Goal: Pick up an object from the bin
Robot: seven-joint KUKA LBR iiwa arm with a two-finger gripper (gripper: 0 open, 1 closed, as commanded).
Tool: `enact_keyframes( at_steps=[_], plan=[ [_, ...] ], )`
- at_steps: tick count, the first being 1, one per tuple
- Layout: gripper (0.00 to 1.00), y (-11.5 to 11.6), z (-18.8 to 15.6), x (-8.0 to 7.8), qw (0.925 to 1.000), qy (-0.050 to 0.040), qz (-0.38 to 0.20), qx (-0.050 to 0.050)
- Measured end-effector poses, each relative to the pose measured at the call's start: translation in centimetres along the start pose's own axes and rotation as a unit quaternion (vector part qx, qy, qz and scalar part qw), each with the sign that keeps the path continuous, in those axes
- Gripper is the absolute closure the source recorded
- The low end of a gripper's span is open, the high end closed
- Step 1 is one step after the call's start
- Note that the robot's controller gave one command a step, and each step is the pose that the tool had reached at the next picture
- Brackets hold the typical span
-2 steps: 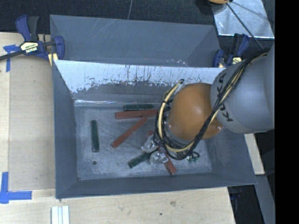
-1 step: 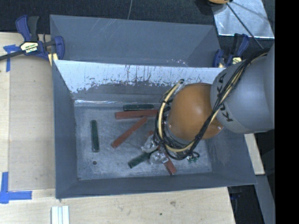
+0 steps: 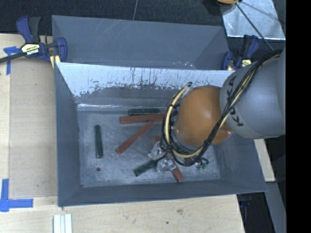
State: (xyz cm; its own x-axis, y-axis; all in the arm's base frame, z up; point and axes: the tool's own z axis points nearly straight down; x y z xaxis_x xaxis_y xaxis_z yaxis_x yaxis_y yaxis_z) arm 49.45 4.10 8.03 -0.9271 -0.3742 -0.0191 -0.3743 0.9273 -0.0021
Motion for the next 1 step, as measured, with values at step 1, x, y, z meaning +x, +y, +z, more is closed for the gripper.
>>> enact_keyframes(
  at_steps=[1],
  plan=[
    [1.00, -0.02, -1.35, 0.18, 1.0000, 0.0081, 0.000, -0.001]
  ],
)
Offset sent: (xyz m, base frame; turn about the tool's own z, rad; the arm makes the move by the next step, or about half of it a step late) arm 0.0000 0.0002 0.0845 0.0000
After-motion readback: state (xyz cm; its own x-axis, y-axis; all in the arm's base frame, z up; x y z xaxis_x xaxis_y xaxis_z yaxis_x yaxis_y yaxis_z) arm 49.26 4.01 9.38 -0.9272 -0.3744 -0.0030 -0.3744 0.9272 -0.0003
